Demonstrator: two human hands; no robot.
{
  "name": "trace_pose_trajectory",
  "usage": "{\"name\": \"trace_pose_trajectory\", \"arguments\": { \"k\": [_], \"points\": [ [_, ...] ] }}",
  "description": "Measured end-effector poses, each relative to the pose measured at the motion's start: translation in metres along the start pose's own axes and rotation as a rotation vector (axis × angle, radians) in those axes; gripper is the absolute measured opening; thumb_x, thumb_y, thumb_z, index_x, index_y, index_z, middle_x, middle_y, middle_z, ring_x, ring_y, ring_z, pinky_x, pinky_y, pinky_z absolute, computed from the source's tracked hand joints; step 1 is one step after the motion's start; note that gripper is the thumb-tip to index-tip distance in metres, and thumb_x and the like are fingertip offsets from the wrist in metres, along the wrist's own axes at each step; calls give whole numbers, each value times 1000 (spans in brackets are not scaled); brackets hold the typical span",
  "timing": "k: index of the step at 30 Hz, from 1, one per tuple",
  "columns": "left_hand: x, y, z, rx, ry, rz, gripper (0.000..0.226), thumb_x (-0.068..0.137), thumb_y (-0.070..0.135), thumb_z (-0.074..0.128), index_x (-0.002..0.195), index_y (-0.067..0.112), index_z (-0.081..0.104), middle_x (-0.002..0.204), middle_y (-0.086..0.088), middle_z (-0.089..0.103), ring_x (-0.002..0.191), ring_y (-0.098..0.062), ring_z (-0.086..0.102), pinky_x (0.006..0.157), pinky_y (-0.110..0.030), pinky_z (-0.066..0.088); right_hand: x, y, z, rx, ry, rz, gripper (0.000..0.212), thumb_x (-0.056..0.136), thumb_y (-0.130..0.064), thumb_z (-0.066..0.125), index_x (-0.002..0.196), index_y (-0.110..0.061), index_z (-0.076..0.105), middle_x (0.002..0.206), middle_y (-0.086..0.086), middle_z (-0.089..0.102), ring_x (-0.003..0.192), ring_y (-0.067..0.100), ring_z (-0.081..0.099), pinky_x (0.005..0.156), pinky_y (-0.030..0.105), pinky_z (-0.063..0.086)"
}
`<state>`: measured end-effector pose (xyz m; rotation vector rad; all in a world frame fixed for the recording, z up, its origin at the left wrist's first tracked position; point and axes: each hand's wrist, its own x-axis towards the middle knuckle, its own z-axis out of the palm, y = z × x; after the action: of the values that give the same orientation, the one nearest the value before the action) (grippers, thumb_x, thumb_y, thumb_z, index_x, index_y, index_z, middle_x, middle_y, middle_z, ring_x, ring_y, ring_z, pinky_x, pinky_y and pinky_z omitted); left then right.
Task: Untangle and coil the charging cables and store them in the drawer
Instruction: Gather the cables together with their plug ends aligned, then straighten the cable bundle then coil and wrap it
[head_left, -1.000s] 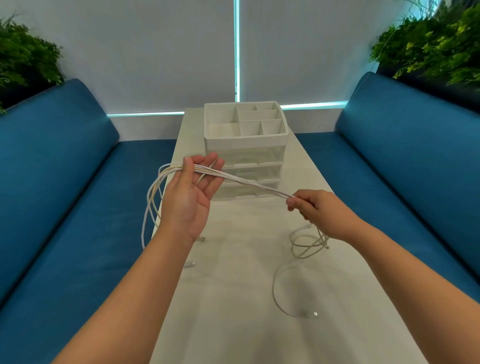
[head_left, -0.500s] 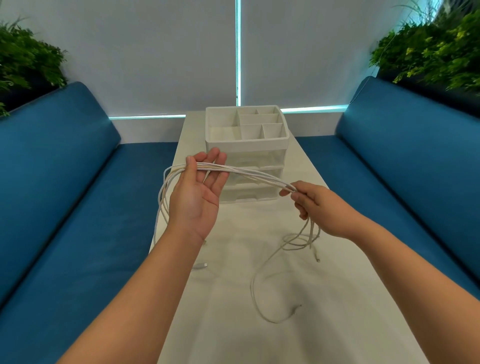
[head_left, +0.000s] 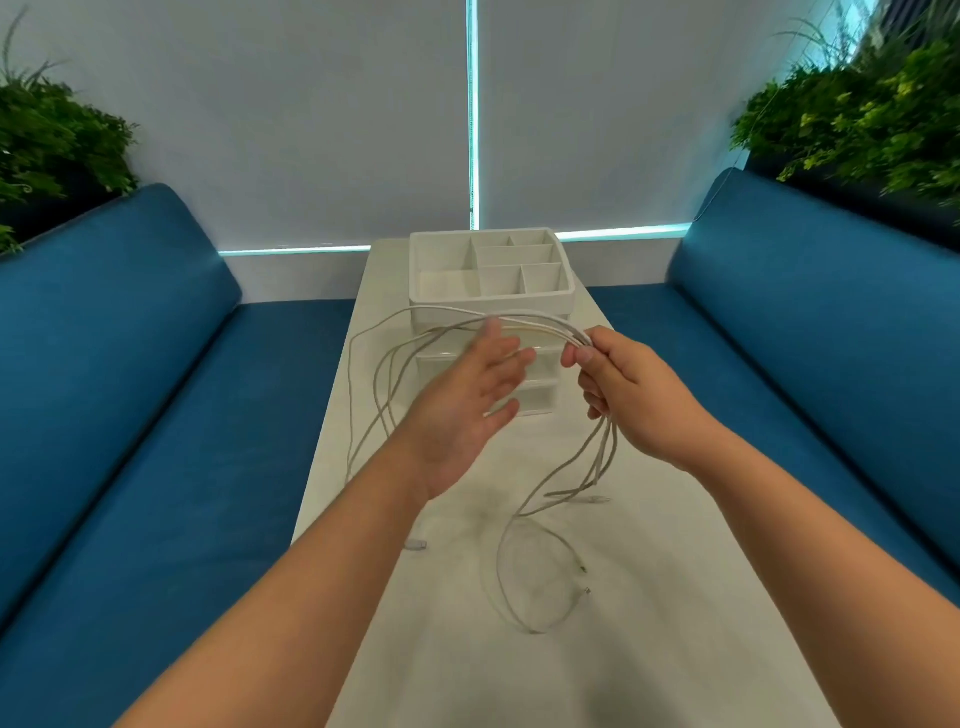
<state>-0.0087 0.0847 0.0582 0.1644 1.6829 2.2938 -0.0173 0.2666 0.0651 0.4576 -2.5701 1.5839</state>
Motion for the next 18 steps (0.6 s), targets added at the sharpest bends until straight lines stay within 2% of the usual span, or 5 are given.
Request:
{"name": "trace_pose_trajectory", "arguments": {
  "k": [5, 8, 11, 14, 18],
  "points": [
    [3, 1, 37, 214, 33, 102, 28, 97, 44, 49, 107, 25, 69, 117, 5, 68, 116, -5, 59, 111, -33, 39, 1, -12, 9, -180, -65, -100, 22, 104, -25, 37, 92, -28, 55, 61, -20, 52, 58, -2, 50, 62, 20, 41],
    [8, 3, 38, 172, 139, 173, 30, 103, 31, 44, 112, 21, 70, 114, 3, 70, 111, -8, 62, 108, -31, 44, -1, -16, 11, -144, -65, -123, 27, 103, -24, 39, 80, -36, 47, 57, -24, 54, 55, -2, 48, 59, 21, 43],
    [3, 5, 35, 95, 106, 244, 33, 105, 23, 39, 99, 17, 71, 116, -8, 71, 102, -19, 64, 93, -29, 53, -3, -19, 11, -112, -77, -113, 28, 102, -23, 44, 76, -18, 53, 61, -9, 51, 54, 4, 45, 60, 31, 44],
    [-3, 12, 30, 34, 51, 249, 35, 106, 22, 32, 90, 12, 61, 113, -7, 72, 95, -25, 66, 76, -37, 55, -6, -21, 11, -30, -144, -95, 29, 100, -23, 47, 75, -13, 59, 65, -2, 59, 57, 5, 50, 59, 17, 43],
    [-3, 21, 15, -28, 32, 224, 29, 106, 21, 33, 92, 11, 56, 82, -4, 71, 85, -20, 66, 79, -36, 55, -7, -19, 14, 132, -183, -60, 20, 98, -18, 52, 89, -11, 69, 85, 6, 72, 78, 8, 65, 76, 17, 50]
  ]
}}
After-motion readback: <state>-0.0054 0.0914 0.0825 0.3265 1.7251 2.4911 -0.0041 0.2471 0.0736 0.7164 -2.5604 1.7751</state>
